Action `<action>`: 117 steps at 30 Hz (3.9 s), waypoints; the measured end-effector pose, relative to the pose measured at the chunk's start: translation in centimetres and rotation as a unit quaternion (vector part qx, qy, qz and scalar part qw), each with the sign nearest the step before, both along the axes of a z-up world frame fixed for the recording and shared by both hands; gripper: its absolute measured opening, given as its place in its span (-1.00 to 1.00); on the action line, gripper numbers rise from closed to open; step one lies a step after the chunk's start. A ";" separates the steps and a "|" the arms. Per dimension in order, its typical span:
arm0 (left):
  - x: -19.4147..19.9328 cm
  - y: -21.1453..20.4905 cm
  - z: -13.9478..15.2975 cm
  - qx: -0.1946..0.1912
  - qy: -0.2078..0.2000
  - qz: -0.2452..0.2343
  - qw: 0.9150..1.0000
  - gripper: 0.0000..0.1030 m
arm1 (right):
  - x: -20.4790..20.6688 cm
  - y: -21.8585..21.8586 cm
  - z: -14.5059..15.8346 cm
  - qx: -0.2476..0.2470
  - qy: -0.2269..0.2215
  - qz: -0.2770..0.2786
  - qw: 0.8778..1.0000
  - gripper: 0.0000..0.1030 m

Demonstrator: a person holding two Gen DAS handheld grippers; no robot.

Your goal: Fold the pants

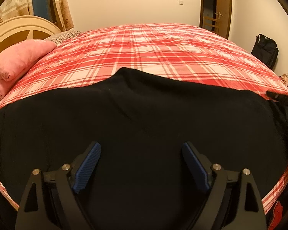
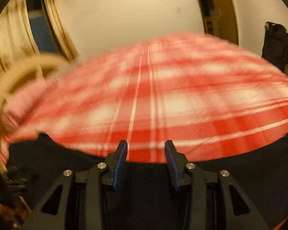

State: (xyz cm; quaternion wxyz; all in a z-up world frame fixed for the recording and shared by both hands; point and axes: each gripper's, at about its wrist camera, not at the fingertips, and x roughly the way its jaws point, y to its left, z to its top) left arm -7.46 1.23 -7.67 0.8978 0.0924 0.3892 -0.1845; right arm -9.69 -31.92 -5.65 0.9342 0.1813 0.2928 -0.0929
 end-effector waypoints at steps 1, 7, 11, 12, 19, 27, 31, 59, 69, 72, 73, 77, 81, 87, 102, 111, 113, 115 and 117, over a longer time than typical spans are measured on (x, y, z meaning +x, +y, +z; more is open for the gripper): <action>0.0 0.1 0.1 0.000 0.000 0.001 1.000 0.75 | -1.6 -1.3 1.1 -0.009 -0.009 -0.016 1.000 0.03; -0.3 0.0 1.5 -0.035 -0.015 -0.007 0.999 0.75 | -9.0 -13.5 0.7 0.004 0.079 -0.139 0.987 0.39; -0.3 -0.6 2.0 -0.039 -0.021 -0.009 0.999 0.75 | -10.4 -16.6 -2.5 0.021 0.154 -0.147 0.977 0.39; -0.3 -0.7 2.1 -0.042 -0.020 -0.008 0.999 0.75 | -10.2 -16.7 -3.2 0.007 0.173 -0.145 0.974 0.39; -0.4 -0.8 2.6 -0.043 -0.023 -0.006 0.999 0.75 | -9.3 -15.4 -5.2 0.011 0.235 -0.098 0.967 0.38; -0.2 0.4 2.9 -0.060 -0.022 0.003 0.998 0.75 | -10.2 -14.4 -4.5 0.064 0.222 -0.072 0.970 -0.73; 0.0 1.6 3.5 -0.069 -0.029 0.015 0.997 0.75 | -11.0 -11.9 0.2 0.098 0.126 -0.063 0.985 -0.74; 3.4 11.8 2.3 -0.072 -0.027 0.121 0.990 0.75 | 7.7 29.5 -4.3 -0.115 0.046 0.324 0.938 0.35; 3.1 11.4 3.2 -0.067 -0.042 0.104 0.991 0.75 | 4.6 22.8 0.6 0.062 -0.048 0.353 0.932 0.31; 3.0 10.2 3.6 -0.062 -0.044 0.087 0.993 0.75 | 3.5 17.9 -0.4 0.045 -0.020 0.269 0.962 -0.73; 3.0 9.7 3.6 -0.062 -0.044 0.081 0.994 0.75 | 2.7 15.8 -0.7 0.050 -0.016 0.235 0.970 -0.79; 2.2 6.8 4.3 -0.069 -0.046 0.032 0.996 0.75 | -1.5 7.7 -1.7 0.054 -0.006 0.099 0.994 -0.79; 1.0 3.2 4.6 -0.075 -0.043 -0.026 0.996 0.75 | -5.4 4.1 -1.2 0.058 -0.003 0.042 0.997 -0.78; 0.4 -0.8 2.6 -0.048 -0.022 -0.056 0.997 0.75 | -7.3 5.7 -0.5 0.020 0.006 0.064 0.998 -0.78; -0.1 -1.4 0.1 -0.023 -0.002 -0.046 0.999 0.83 | -6.3 6.7 -2.4 -0.029 0.107 0.100 0.989 -0.78; -0.1 -3.9 3.2 -0.063 0.007 -0.103 0.993 0.82 | -6.1 2.5 -6.4 0.130 0.074 0.113 0.982 -0.19; 0.1 -6.1 4.3 -0.083 0.006 -0.131 0.988 0.82 | -5.6 3.0 -6.9 0.122 0.072 0.120 0.983 -0.23; 0.2 -9.0 5.1 -0.110 0.020 -0.169 0.979 0.82 | -5.3 3.3 -7.0 0.131 0.075 0.134 0.979 -0.60; 0.1 -12.2 5.1 -0.119 0.026 -0.201 0.972 0.82 | -5.2 3.4 -7.2 0.152 0.085 0.133 0.976 -0.67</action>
